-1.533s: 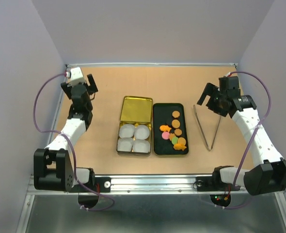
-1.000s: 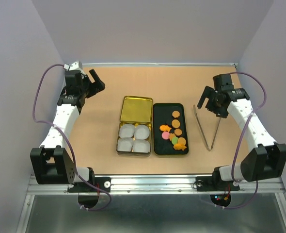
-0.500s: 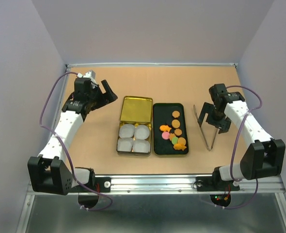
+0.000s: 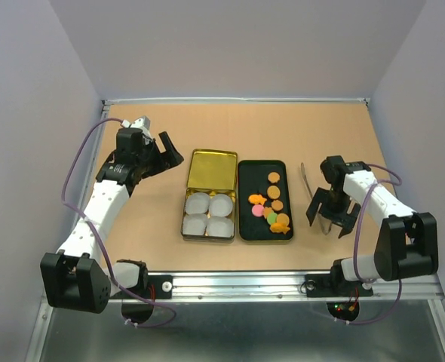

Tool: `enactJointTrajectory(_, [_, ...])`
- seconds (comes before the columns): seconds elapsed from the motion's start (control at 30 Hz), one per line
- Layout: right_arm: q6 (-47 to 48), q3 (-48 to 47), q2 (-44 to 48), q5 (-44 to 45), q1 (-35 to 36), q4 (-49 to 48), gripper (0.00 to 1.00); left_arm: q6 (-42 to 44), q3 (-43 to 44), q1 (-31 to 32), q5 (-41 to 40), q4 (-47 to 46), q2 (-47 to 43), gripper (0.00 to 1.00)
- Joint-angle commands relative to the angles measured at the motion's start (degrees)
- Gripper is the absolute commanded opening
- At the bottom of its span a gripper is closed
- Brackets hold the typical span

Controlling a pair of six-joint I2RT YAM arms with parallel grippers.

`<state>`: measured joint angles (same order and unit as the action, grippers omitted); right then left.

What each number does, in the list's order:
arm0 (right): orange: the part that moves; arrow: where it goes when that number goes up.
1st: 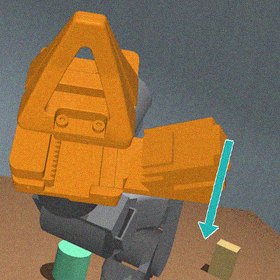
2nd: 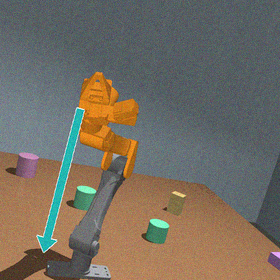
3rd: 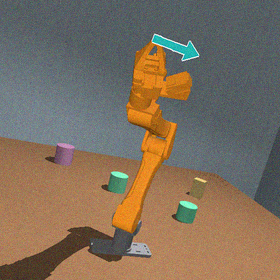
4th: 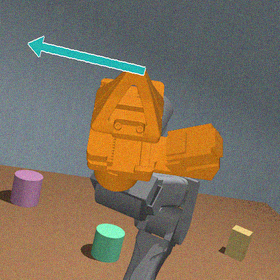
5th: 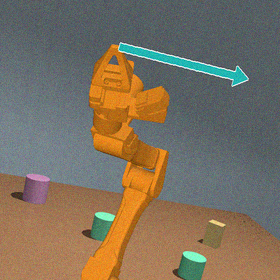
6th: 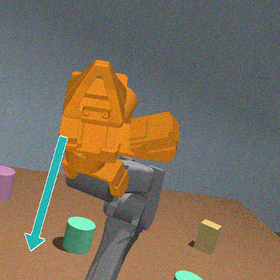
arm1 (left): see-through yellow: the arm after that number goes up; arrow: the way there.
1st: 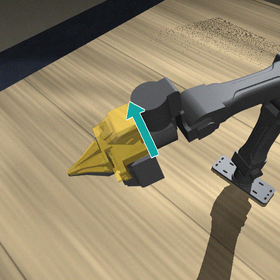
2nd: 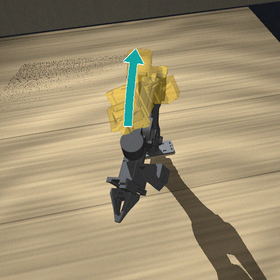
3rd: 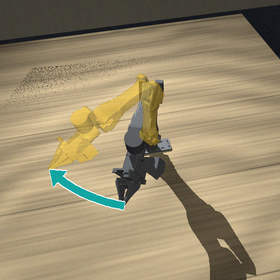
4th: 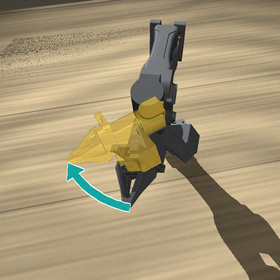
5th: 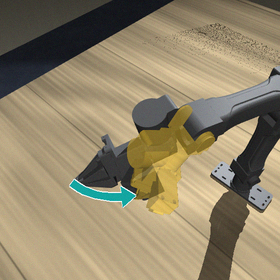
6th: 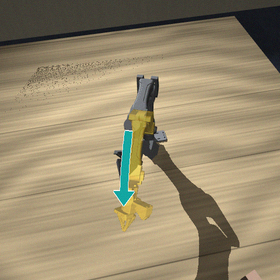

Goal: Pack the cookies

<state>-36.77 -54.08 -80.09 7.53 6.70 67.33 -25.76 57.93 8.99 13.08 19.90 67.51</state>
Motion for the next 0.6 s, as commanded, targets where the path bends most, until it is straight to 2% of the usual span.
enactJointTrajectory(0.0, [-2.6, 2.76, 4.76, 1.08, -0.37, -2.37, 1.0, 1.85, -1.42, 0.23, 0.28, -1.0, -1.5, 0.97])
enactJointTrajectory(0.27, [-5.67, 6.8, 1.61, 3.81, -0.46, -9.4, 1.0, 3.08, -1.86, 0.23, 0.37, -1.62, -0.27, 0.97])
enactJointTrajectory(0.57, [-3.22, 6.8, -5.33, 5.48, -0.9, -19.6, 1.0, 3.52, -1.95, 0.23, -1.39, -0.22, -1.41, 0.97])
